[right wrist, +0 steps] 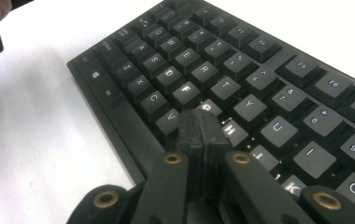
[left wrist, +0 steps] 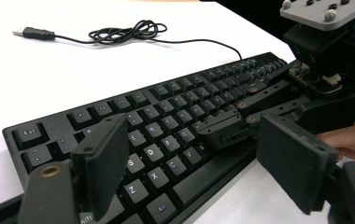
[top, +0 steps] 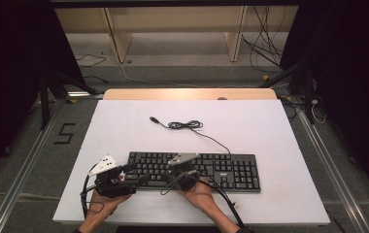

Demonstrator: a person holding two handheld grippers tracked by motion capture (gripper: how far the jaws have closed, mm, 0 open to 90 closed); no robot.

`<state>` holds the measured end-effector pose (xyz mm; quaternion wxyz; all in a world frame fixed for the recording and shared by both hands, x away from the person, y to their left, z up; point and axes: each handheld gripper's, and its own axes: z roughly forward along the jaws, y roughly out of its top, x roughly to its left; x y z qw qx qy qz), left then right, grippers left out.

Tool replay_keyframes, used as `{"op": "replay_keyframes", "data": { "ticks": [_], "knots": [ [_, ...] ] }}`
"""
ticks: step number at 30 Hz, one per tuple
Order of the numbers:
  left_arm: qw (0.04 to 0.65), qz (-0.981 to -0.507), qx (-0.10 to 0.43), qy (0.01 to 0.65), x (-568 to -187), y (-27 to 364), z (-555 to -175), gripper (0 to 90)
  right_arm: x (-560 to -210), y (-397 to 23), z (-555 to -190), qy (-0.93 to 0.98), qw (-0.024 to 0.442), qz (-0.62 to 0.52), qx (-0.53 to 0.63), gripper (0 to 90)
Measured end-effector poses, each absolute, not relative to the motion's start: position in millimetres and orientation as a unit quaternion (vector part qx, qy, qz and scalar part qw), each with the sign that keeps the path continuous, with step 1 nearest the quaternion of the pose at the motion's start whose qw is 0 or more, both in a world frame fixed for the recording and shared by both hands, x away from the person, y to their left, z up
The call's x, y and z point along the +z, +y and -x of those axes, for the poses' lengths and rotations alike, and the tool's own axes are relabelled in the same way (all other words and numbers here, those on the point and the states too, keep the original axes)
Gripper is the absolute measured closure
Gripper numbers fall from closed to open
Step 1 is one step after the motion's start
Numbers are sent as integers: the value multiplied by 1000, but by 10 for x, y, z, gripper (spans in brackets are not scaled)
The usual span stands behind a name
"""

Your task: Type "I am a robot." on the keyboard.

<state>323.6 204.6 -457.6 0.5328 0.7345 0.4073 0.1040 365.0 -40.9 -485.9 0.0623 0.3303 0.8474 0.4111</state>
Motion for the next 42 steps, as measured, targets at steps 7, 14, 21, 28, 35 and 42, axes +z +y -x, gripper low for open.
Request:
{"op": "replay_keyframes", "data": {
  "ticks": [7,14,21,28,35,42],
  "knots": [
    [533,-734,106,407,-4579,2052,-3242,248,-4824,-444,-3666,839,45,-340,423,860],
    [533,-734,106,406,-4577,2047,-3238,248,-4739,-543,-3706,829,50,-347,436,770],
    [532,-735,105,406,-4581,2048,-3241,247,-4665,-654,-3759,819,50,-356,448,599],
    [532,-736,105,406,-4581,2046,-3240,246,-4632,-750,-3796,816,51,-365,444,477],
    [532,-736,105,406,-4582,2047,-3241,246,-4604,-824,-3827,812,56,-373,445,481],
    [531,-737,105,405,-4583,2047,-3242,246,-4598,-869,-3853,811,64,-379,442,539]
  ]
}}
